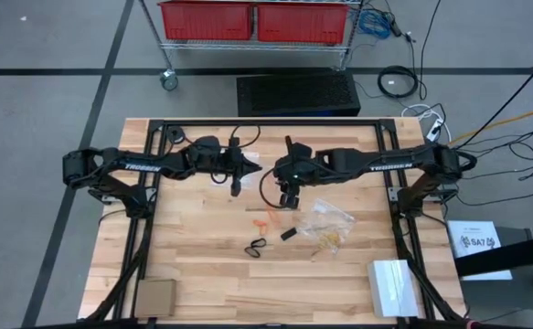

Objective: Sort rubber bands
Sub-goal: Put the orange rubber band into the top right transparent zip lock bag

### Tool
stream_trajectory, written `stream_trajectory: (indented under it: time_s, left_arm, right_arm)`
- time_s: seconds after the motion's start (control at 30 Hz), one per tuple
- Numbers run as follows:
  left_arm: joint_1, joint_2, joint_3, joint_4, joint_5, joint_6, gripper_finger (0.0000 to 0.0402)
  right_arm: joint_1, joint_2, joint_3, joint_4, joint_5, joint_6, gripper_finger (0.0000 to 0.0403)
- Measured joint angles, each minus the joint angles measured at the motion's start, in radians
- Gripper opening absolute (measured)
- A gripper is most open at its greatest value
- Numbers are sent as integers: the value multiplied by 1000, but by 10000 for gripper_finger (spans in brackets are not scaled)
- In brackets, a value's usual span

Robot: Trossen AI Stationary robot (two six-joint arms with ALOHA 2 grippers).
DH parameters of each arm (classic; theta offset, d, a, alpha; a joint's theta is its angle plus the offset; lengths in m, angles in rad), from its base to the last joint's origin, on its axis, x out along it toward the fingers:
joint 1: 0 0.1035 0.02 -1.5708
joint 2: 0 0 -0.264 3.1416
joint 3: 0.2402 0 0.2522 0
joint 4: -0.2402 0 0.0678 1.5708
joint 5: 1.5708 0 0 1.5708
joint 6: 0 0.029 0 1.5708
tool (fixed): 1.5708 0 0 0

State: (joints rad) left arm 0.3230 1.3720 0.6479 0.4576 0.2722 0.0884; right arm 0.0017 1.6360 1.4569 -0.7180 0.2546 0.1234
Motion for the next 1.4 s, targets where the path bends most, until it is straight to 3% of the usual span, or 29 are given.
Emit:
stream_trajectory:
  time_s: [0.13, 0.3, 0.53, 0.97, 1.1, 1.27, 1.4]
  left_arm:
    - [24, 0, 0, -1, -1, 1, 0]
    - [59, 0, -16, 3, 1, -5, 0]
    - [77, 0, -16, 4, 11, -12, 0]
    - [79, 0, -16, -16, 11, -11, 0]
    - [79, 0, -16, -17, 11, -4, 0]
    - [79, 0, -16, -17, 11, -4, 0]
    - [79, 0, -16, -18, 11, -4, 0]
  right_arm:
    - [13, -2, 27, -54, -89, 78, 200]
    - [48, 34, -97, 20, -155, 181, 216]
    - [69, 159, -269, 312, -153, 258, 217]
    - [69, 357, -269, 448, -132, 326, 212]
    - [69, 367, -269, 456, -120, 336, 159]
    - [66, 364, -269, 458, -113, 264, 19]
    - [55, 338, -250, 403, -143, 227, 11]
